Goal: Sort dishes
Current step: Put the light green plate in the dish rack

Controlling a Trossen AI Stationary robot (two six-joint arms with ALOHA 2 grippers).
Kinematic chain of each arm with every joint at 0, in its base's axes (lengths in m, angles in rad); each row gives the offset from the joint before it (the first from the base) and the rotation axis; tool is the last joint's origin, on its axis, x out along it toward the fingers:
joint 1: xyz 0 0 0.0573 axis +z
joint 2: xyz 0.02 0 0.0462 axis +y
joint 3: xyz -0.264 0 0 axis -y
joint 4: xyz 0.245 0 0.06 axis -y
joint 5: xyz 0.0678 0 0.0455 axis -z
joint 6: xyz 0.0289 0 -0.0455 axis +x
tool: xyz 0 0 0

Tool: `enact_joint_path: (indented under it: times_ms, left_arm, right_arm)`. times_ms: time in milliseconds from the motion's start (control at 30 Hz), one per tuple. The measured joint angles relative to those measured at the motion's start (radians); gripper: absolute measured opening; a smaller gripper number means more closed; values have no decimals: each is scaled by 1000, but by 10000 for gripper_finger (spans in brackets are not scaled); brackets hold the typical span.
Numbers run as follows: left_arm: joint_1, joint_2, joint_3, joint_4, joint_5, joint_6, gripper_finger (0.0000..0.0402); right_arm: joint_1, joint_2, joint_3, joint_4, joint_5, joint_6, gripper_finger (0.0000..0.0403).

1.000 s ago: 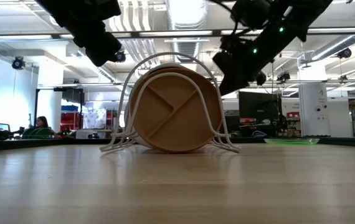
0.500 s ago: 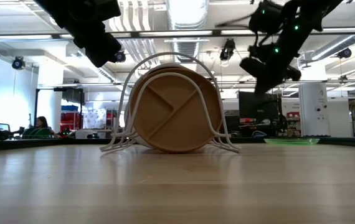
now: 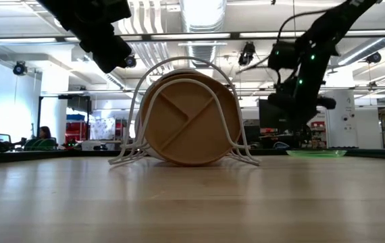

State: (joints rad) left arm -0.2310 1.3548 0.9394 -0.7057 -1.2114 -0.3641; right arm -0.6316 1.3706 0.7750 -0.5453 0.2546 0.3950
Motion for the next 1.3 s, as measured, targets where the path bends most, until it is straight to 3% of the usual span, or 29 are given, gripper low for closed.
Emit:
enact_joint_path:
  times_ms: [333,567,833,1067,1200,1300]
  left_arm:
    - [-1,0,0,4,1,0,0]
    - [-1,0,0,4,8,0,0]
    - [-1,0,0,8,10,0,0]
    - [-1,0,0,15,12,9,0]
    - [-1,0,0,16,13,11,0]
    - [-1,0,0,17,13,11,0]
  right_arm:
    - [-56,167,-1,3,-2,-8,174]
    - [-59,214,-1,19,1,-47,205]
    - [-81,239,-1,56,-34,-90,183]
    - [-55,210,-1,19,-278,-65,138]
    - [18,180,-2,-79,-418,-25,116]
    - [107,138,-2,-133,-419,13,106]
